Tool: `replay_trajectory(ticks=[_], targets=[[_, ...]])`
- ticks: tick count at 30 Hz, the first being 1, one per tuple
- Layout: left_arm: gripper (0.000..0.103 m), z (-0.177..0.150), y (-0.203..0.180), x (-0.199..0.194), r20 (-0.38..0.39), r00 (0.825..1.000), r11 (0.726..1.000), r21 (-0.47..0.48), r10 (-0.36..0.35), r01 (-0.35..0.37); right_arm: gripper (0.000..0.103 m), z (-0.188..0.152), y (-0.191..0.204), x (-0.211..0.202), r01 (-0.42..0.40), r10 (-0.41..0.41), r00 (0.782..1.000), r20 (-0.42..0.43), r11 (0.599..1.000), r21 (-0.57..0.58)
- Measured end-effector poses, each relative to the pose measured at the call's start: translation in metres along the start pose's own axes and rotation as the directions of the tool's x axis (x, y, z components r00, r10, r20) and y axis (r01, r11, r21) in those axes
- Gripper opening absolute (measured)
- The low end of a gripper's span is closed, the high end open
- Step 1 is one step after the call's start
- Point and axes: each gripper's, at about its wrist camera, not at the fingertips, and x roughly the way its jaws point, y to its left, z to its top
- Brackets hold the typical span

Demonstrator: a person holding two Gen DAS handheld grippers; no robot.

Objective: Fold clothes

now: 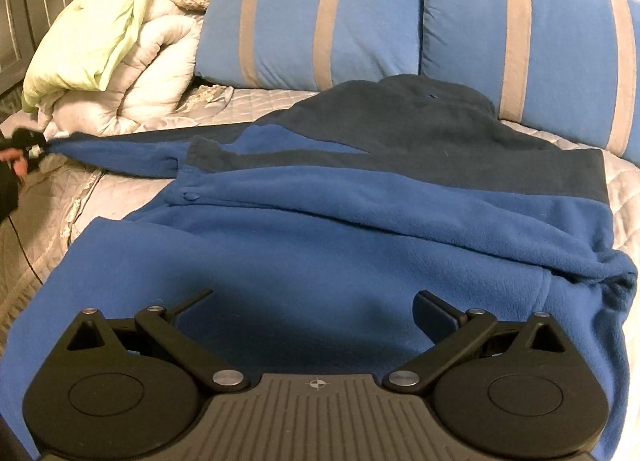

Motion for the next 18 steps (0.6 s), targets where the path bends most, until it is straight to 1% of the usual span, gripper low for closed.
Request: replay_trajectory(ticks=[4,7,12,16,18], targets=[[0.009,-0.001,-0.045,-0.029,0.032,0.998,0.992,0.119,-0.055,0.051,0.102,-0.001,-0.002,-0.001,0.003,-0.003,1.000,0.009,1.000,0.023],[0.009,-0.007,-0.079,-0.053,0.046,0.994,0.975,0.204,-0.097,0.086,0.102,-0.003,-0.003,0.000,0.002,-0.002,1.000,0.007,1.000,0.031],[0.009,-0.018,-0.134,-0.069,0.037,0.984,0.944,0.291,-0.175,0.157,0.102,-0.005,0.000,0.001,0.004,-0.004,1.000,0.002,1.000,0.011],[0.009,-0.040,-0.174,-0.078,-0.010,0.970,0.896,0.381,-0.244,0.229,0.102,-0.007,0.001,-0.001,0.022,-0.022,1.000,0.012,1.000,0.003],[0.009,-0.054,-0.194,-0.080,-0.040,0.961,0.862,0.433,-0.274,0.264,0.102,-0.008,0.001,-0.002,0.032,-0.032,0.999,0.020,0.999,0.004]])
